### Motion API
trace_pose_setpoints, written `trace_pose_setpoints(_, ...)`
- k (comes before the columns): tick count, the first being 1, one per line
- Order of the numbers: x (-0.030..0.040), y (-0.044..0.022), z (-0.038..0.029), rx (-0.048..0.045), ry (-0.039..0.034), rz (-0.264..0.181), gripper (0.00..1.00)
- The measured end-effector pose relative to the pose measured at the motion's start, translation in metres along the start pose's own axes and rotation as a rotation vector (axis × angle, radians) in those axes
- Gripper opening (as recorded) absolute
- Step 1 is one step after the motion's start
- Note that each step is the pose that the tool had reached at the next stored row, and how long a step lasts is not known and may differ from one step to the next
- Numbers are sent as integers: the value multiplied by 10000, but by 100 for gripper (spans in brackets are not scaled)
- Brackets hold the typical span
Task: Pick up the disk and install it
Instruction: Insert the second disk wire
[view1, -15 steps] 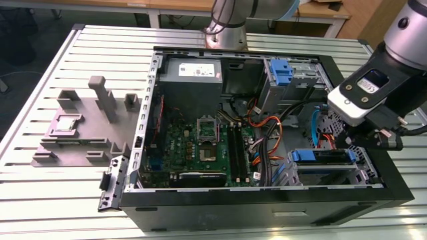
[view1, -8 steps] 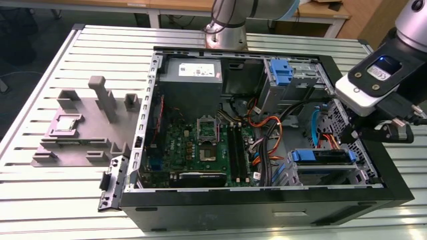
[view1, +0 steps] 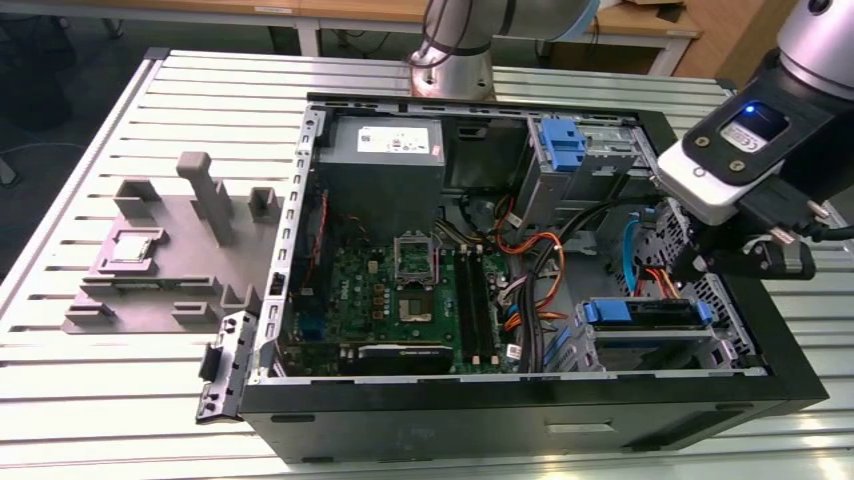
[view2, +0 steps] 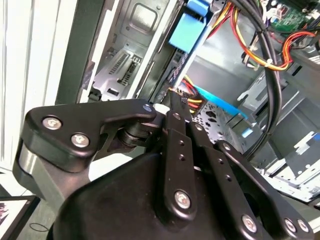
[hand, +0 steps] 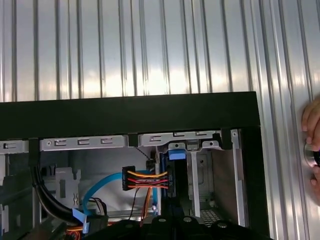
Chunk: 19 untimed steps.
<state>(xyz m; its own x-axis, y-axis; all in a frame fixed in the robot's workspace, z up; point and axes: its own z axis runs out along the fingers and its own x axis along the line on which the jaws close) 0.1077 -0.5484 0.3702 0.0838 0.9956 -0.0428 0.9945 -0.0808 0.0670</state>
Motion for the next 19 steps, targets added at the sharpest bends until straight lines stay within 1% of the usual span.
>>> trace_pose_setpoints(2,13,-33,-3,0,0,0,10)
trace_pose_setpoints(6,66,-65,-11,0,0,0,10)
trace_pose_setpoints(10,130,-76,-40,17,-2,-2,10)
trace_pose_setpoints(12,169,-78,-61,46,-5,-3,10)
trace_pose_setpoints(19,286,-86,-98,122,-10,-6,10)
